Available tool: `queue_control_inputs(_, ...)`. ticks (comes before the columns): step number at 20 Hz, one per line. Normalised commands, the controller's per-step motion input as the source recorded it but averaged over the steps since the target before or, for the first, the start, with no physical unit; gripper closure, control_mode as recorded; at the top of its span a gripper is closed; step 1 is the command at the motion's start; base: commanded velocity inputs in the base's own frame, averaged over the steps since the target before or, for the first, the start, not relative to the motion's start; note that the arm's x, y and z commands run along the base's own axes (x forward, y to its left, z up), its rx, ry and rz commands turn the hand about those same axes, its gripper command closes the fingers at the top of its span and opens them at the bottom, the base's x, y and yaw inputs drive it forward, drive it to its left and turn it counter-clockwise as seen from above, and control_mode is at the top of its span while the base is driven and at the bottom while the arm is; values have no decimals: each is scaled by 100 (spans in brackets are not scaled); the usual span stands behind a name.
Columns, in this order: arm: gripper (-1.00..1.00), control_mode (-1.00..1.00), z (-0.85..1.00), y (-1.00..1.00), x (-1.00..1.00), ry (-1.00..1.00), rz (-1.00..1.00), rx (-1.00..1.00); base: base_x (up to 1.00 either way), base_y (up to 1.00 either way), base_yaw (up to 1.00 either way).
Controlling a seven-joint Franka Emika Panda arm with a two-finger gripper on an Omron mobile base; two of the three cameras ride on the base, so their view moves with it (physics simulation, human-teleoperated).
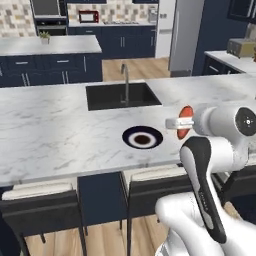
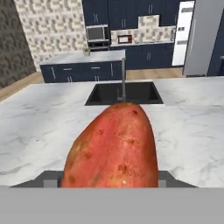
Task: Transport the fish and sweet potato to the fridge. Place the fish on the rack containing meat and place the sweet potato on the rack containing the vegetable, ensuring meats and vegetables are on different racks.
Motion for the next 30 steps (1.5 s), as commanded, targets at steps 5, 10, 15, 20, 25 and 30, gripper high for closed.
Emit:
queue_control_inputs(5,100,100,0,0,0,0,0,0,-94,37,2)
queue_control_inputs(10,100,100,0,0,0,0,0,0,-49,100,10)
queue_control_inputs(15,100,100,0,0,0,0,0,0,18,100,-1)
queue_control_inputs(20,100,100,0,0,0,0,0,0,59,100,-10)
queue_control_inputs(25,100,100,0,0,0,0,0,0,38,100,-13)
queue_control_inputs(30,100,100,0,0,0,0,0,0,3,100,-9)
